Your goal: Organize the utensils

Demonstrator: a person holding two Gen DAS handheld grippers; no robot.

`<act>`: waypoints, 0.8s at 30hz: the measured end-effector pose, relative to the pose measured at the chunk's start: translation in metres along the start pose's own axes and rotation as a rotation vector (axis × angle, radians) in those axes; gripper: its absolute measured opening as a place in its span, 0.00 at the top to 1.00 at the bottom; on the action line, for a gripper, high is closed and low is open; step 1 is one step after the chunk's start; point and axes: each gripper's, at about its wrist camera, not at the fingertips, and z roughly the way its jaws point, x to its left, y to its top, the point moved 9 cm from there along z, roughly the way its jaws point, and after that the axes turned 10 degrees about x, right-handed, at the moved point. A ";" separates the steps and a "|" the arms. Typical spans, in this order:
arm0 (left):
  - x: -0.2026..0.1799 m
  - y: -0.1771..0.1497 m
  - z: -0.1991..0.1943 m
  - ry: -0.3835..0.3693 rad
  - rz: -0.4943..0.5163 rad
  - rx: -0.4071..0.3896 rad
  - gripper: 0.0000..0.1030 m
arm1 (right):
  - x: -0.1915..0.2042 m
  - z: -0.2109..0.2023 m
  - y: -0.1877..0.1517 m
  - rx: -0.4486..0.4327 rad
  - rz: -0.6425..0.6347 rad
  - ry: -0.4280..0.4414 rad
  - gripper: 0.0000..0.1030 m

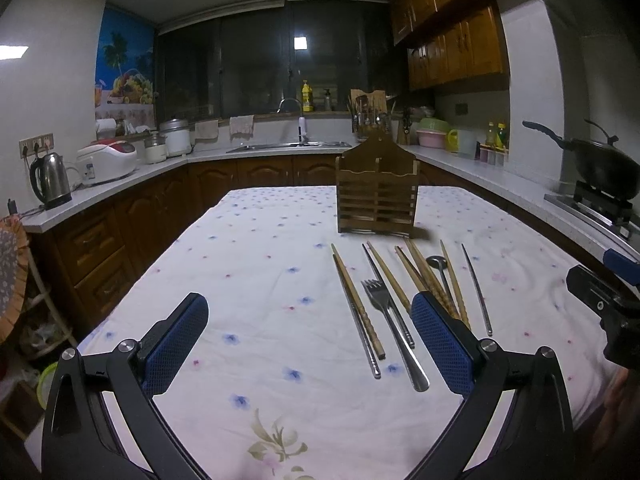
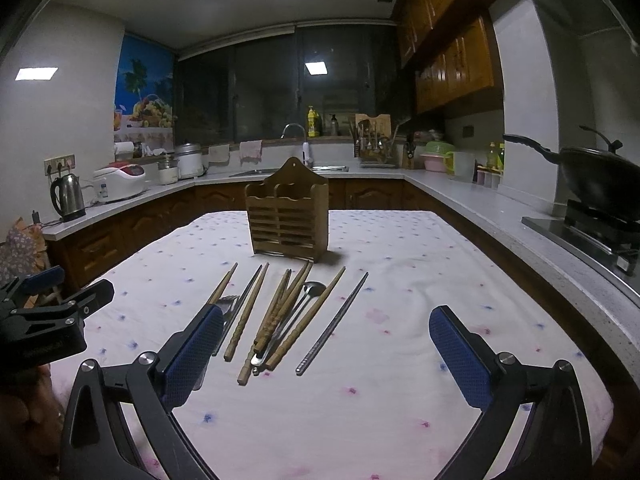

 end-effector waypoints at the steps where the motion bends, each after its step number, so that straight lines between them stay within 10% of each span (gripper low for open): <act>1: 0.000 0.000 0.000 -0.001 0.001 0.000 0.00 | 0.000 0.000 0.000 -0.001 0.001 0.001 0.00; 24: 0.000 -0.001 0.001 -0.003 -0.003 0.001 0.00 | 0.004 -0.001 0.002 -0.003 0.002 0.007 0.00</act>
